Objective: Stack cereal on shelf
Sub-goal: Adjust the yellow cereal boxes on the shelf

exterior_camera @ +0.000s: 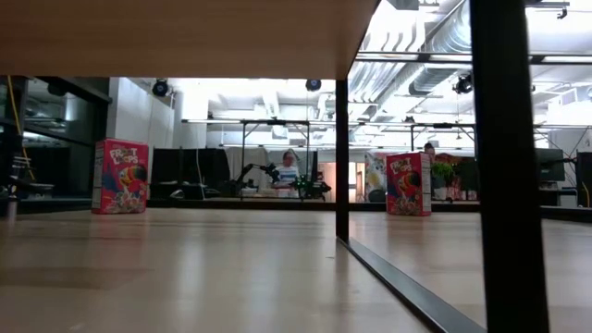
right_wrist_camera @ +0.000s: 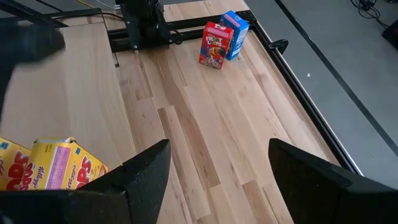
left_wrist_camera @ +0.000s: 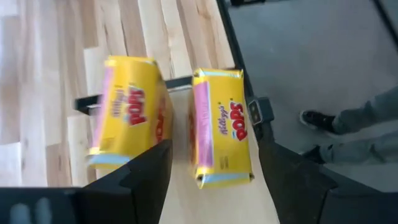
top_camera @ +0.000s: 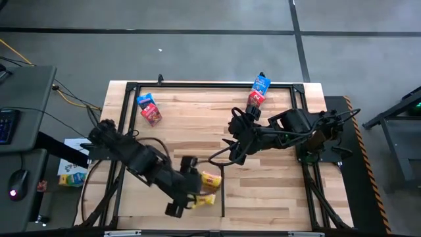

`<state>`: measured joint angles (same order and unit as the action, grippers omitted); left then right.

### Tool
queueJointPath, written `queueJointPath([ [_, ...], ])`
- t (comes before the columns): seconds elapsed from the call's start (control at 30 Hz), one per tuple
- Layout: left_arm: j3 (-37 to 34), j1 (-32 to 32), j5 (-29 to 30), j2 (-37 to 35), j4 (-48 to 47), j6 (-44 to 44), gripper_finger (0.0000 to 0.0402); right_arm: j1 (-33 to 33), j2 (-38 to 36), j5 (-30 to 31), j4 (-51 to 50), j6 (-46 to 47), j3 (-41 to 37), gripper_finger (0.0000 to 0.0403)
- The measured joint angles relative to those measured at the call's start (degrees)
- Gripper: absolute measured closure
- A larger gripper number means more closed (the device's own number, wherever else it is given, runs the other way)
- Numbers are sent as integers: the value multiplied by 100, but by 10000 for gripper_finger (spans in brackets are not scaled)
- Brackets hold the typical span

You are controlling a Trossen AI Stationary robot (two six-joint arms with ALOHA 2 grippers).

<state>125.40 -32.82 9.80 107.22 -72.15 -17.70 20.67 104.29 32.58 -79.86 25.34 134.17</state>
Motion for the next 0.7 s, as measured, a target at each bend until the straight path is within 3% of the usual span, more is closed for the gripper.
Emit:
queueJointPath([
  [0.2, -2, 51, 373, -590, -282, -154, 170, -4, 0, -11, -28, 2, 0, 139],
  [0.33, -25, -144, 1686, -1130, -994, -299, 187, 82, -2, -409, -613, 328, 2, 142],
  [0.43, -411, -443, 2754, -1676, -1013, -666, 226, 323, -17, -565, -1031, 789, -154, 161],
  [0.57, -1528, -908, 3803, -2634, -883, -1679, 304, 855, -51, -618, -1009, 1151, -614, 222],
  [0.7, -3082, -1324, 4287, -3670, -35, -2446, 387, 1362, -174, -632, -925, 1827, -1217, 325],
])
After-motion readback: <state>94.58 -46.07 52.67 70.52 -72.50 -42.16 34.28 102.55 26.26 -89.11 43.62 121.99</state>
